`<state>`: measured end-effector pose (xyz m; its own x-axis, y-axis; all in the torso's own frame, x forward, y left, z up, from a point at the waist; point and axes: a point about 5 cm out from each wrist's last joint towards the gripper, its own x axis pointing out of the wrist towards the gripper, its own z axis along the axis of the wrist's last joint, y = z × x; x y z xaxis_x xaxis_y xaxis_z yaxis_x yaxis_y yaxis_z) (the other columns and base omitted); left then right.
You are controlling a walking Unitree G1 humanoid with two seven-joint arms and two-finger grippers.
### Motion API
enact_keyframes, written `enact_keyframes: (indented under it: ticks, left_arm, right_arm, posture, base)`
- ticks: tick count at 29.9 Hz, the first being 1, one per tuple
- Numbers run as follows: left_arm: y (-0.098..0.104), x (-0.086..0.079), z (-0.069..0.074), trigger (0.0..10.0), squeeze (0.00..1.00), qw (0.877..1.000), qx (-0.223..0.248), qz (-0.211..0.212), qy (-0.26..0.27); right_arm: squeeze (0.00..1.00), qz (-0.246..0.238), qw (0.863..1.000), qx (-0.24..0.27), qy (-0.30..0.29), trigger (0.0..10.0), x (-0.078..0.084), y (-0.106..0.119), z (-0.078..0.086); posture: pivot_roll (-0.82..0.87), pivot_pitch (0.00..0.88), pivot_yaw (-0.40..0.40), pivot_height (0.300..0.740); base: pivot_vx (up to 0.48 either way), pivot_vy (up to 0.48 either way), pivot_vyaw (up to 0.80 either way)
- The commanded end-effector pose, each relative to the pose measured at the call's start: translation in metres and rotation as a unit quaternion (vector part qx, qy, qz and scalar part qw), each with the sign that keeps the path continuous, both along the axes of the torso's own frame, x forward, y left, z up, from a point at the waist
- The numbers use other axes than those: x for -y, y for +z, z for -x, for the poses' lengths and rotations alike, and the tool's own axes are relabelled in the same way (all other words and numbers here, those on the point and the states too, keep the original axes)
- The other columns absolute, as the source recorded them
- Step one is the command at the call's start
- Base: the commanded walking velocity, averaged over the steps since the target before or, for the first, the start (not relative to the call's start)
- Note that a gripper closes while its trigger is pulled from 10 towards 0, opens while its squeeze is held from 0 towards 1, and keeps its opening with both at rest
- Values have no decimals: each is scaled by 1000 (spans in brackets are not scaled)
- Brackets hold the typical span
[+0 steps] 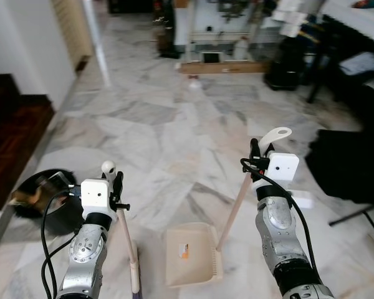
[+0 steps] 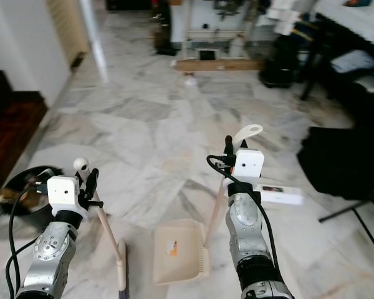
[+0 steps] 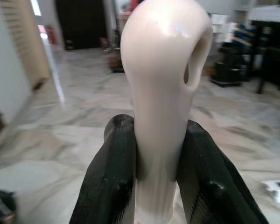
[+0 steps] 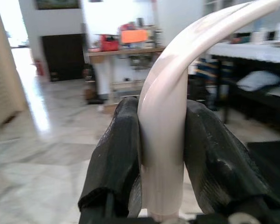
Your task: Sweep floor
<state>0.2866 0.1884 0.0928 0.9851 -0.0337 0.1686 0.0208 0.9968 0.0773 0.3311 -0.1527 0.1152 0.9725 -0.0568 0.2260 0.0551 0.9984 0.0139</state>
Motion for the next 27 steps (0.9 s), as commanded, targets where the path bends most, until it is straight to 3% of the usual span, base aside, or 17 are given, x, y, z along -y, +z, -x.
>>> enact_keyframes:
  ticks: [1, 9, 18, 27]
  left_arm:
    - [10, 1, -3, 10000, 0, 1000, 21, -5, -5]
    - [13, 0, -4, 10000, 0, 1000, 23, -3, -4]
    - [15, 0, -5, 10000, 0, 1000, 27, -2, -3]
    - [16, -1, -5, 10000, 0, 1000, 29, -6, -3]
  right_arm:
    - [0, 0, 1000, 10, -2, 10000, 0, 5, -2]
    - [0, 1, 1000, 8, -9, 10000, 3, 5, -2]
    - [0, 0, 1000, 9, -12, 10000, 3, 5, -2]
    - [0, 1, 1000, 9, -14, 10000, 3, 5, -3]
  posture:
    - [55, 48, -14, 740]
    - [57, 56, -12, 740]
    - [58, 60, -11, 740]
    - [62, 70, -10, 740]
  base:
    - [0, 0, -800]
    - [0, 0, -800]
    - [0, 409, -800]
    - [0, 0, -800]
